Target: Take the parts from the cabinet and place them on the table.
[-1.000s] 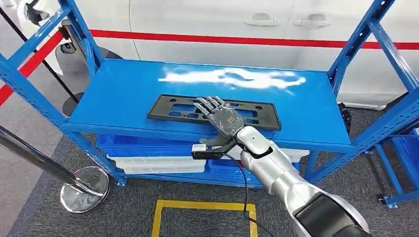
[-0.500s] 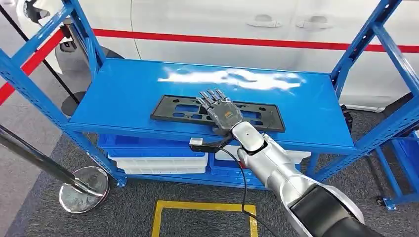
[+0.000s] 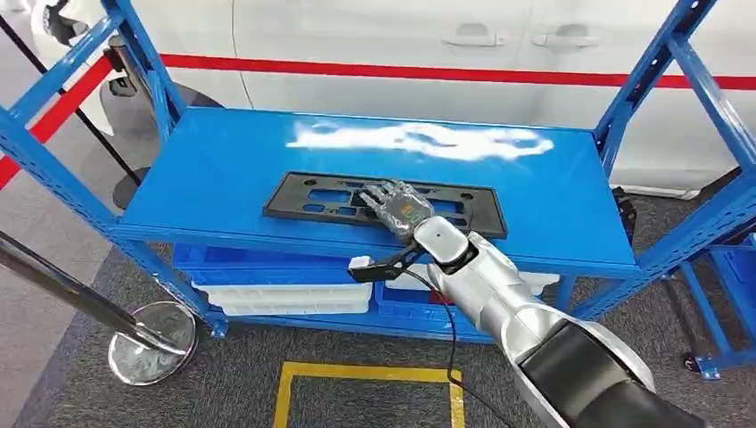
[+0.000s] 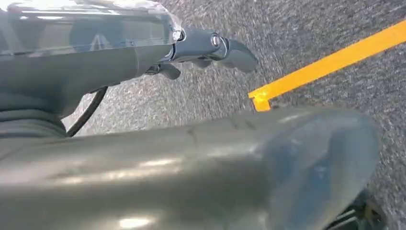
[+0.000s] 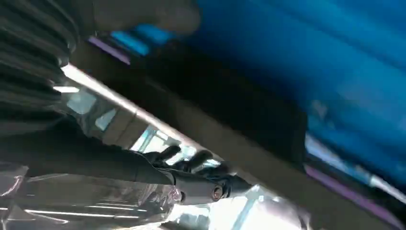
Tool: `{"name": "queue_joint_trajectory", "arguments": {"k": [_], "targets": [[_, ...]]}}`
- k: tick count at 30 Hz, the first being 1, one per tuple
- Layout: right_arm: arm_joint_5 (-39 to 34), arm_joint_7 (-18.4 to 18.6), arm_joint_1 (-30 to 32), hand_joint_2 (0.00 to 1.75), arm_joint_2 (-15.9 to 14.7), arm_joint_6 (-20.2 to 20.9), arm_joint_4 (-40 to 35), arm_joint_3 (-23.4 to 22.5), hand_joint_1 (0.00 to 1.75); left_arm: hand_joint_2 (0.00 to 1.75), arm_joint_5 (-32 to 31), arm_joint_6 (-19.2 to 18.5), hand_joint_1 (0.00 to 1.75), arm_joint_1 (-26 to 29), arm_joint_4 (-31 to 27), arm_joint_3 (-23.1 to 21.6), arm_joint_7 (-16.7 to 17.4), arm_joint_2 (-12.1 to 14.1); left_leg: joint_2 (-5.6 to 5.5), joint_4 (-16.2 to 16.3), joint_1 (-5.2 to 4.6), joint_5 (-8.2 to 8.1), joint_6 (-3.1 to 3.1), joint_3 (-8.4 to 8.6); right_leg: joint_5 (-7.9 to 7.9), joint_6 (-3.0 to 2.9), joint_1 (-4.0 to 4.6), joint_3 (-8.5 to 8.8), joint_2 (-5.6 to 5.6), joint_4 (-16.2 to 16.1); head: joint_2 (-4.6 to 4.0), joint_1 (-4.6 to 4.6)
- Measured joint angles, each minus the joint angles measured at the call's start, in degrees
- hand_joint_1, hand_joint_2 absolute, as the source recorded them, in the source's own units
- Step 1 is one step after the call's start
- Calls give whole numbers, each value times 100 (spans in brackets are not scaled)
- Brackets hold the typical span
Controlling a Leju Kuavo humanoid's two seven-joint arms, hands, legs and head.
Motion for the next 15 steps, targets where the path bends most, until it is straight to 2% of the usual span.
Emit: {"name": "queue_joint_trajectory", "arguments": {"k": [1, 2, 4, 5, 6, 7, 9, 10, 11, 13, 14, 15], "targets": [[-15, -11, -31, 175, 31, 52, 17, 7, 164, 0, 2, 2, 0, 5, 0, 0, -2, 0, 12, 150, 9, -113, -20, -39, -4, -39, 7, 8, 0, -8, 0, 0], [-43, -41, -66, 175, 65, 102, 30, 15, 166, 0, 4, 4, 0, 5, 0, 0, -7, 0, 13, 489, 12, -316, -34, -183, -7, -69, 8, 8, 0, -7, 0, 0], [-74, -92, -87, 175, 94, 170, 48, 28, 166, 0, 13, 11, 0, 5, 0, 0, -15, 0, 14, 1485, 18, -740, -63, -654, -19, -87, 30, 14, -2, 0, 0, 0], [-118, -103, -86, 175, 100, 181, 65, 31, 168, 0, 15, 13, 0, 11, 0, 0, -15, 0, 14, 1762, 19, -789, -71, -798, -22, -90, 38, 14, -5, 7, 0, 0], [-161, -120, -89, 175, 111, 194, 74, 31, 168, 0, 15, 17, 0, 19, 0, 2, -15, 0, 15, 1767, 19, -711, -69, -818, -27, -94, 42, 19, -4, 15, 0, 0], [-192, -144, -96, 175, 113, 203, 74, 31, 168, 0, 15, 20, 0, 23, 0, 2, -15, 0, 15, 1527, 19, -524, -61, -713, -36, -94, 44, 26, -2, 21, 0, 0], [-227, -188, -117, 175, 118, 225, 74, 31, 169, 0, 15, 22, 0, 15, 0, 2, -17, 0, 17, 565, 18, 1, -21, -256, -69, -74, 46, 53, 5, 50, 0, 0], [-243, -190, -132, 175, 127, 225, 74, 31, 171, 0, 15, 22, 0, 12, 0, 2, -17, 0, 27, 141, 15, 80, 19, -78, -86, -55, 48, 55, 8, 62, 0, 0], [-249, -197, -160, 175, 127, 227, 76, 31, 169, 0, 17, 24, 0, 3, 0, 2, -17, -2, 21, 16, -12, 35, 30, 5, -97, -24, 96, 29, 19, 100, 0, 0], [-286, -223, -161, 175, 127, 231, 81, 31, 173, 0, 22, 31, 0, 8, 0, 2, -17, -2, 12, 52, -22, 41, 71, -23, -72, 29, 82, 27, 22, 70, 0, 0], [-335, -273, -163, 175, 127, 229, 79, 31, 169, 0, 28, 31, 0, 17, 0, 4, -17, -2, 9, 45, -23, 49, 97, -22, -63, 57, 72, 36, 21, 54, 0, 0], [-407, -326, -174, 175, 127, 223, 74, 28, 175, 0, 28, 31, 0, 17, 0, 4, -22, -4, 18, -15, 25, 83, 146, 2, -87, 95, 97, 31, 21, 71, 0, 0]]}}
